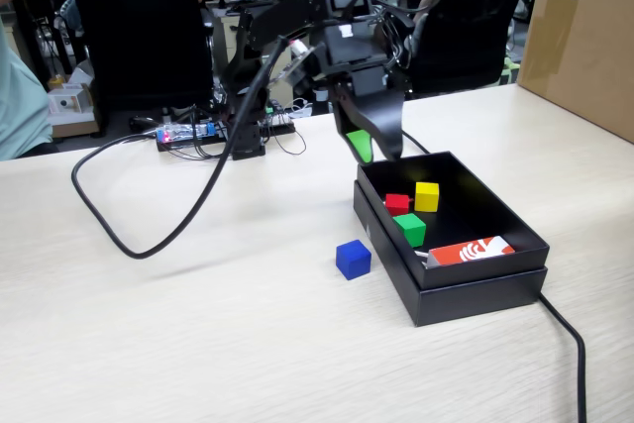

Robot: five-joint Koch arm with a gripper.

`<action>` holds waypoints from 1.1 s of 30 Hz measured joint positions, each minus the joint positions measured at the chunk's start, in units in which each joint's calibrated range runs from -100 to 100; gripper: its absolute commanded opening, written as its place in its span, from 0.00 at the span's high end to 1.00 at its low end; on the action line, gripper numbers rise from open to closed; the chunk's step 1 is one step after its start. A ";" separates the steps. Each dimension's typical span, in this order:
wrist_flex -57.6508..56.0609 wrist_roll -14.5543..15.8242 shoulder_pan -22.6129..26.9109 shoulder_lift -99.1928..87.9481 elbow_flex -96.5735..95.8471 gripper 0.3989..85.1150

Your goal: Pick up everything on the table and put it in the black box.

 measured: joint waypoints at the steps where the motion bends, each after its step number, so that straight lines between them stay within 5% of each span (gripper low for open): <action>1: -0.08 -0.44 -0.63 0.00 0.00 0.50; 25: -0.15 -1.22 -2.00 34.95 1.92 0.48; 27: -0.15 -1.03 -1.71 35.86 2.74 0.52; 30: -0.15 -0.59 -1.37 36.38 3.74 0.83; 33: -0.15 -0.10 -1.32 36.50 3.65 0.87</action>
